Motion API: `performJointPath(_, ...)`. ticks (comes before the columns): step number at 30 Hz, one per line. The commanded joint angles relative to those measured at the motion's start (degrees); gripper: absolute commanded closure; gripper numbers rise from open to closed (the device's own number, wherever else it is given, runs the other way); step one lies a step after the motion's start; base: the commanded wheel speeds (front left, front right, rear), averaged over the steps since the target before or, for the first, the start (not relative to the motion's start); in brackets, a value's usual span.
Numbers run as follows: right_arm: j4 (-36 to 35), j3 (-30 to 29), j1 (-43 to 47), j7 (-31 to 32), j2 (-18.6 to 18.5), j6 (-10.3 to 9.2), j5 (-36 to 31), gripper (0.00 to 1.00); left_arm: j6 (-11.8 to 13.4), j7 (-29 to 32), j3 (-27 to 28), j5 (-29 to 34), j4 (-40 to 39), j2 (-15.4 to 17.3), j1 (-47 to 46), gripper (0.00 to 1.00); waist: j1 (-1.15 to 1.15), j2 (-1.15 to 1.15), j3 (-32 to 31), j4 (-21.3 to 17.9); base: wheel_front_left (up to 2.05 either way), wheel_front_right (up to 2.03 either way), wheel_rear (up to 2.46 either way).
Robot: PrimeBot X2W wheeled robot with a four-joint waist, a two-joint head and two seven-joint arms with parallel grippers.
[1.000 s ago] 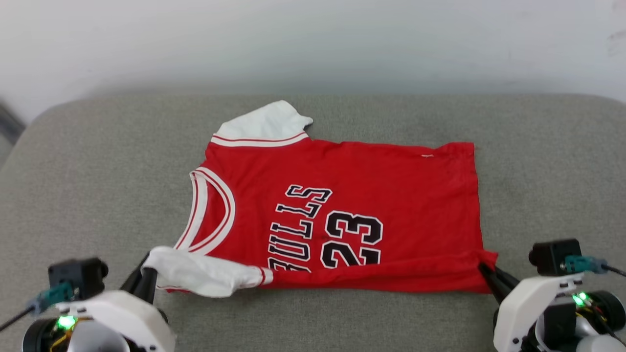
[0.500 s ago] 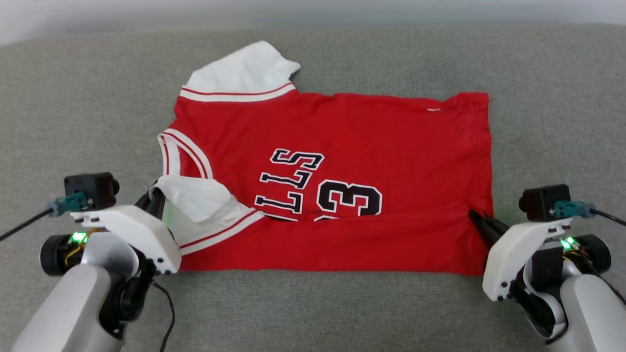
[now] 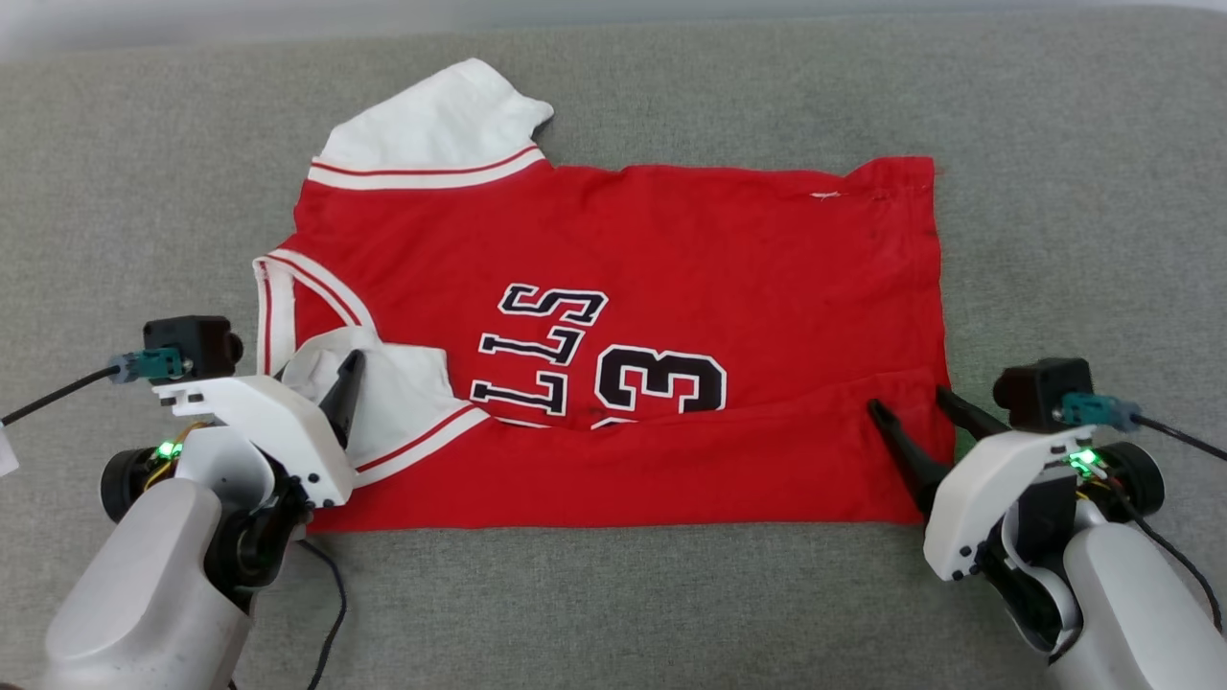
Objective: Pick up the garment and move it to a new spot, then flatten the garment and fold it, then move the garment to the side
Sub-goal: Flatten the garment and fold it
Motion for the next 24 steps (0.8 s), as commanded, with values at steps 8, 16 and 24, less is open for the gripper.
performJointPath(8, -3.3, 0.6, 3.6, -13.4, -1.5, -0.07, 1.9, 0.00, -0.9, -1.3, 0.2, 0.4, 0.2, 2.0, 1.5, 0.00, -0.01, 0.00, -6.0, -0.7, 0.00, 0.00, 0.00)
performJointPath(16, -10.3, -4.6, 8.6, -19.0, 0.6, -0.06, -2.1, 0.00, 0.3, 4.7, -0.2, 0.2, -8.5, 8.0, 5.2, 0.00, -0.01, 0.00, -10.1, -0.9, 0.00, 0.00, 0.00)
performJointPath(24, -19.6, -8.0, 12.9, -16.3, 4.3, -0.06, -6.7, 0.00, 4.1, 18.0, 0.3, -3.8, -18.6, 15.5, 11.4, 0.00, -0.01, 0.00, -8.0, -1.8, 0.00, 0.00, 0.00)
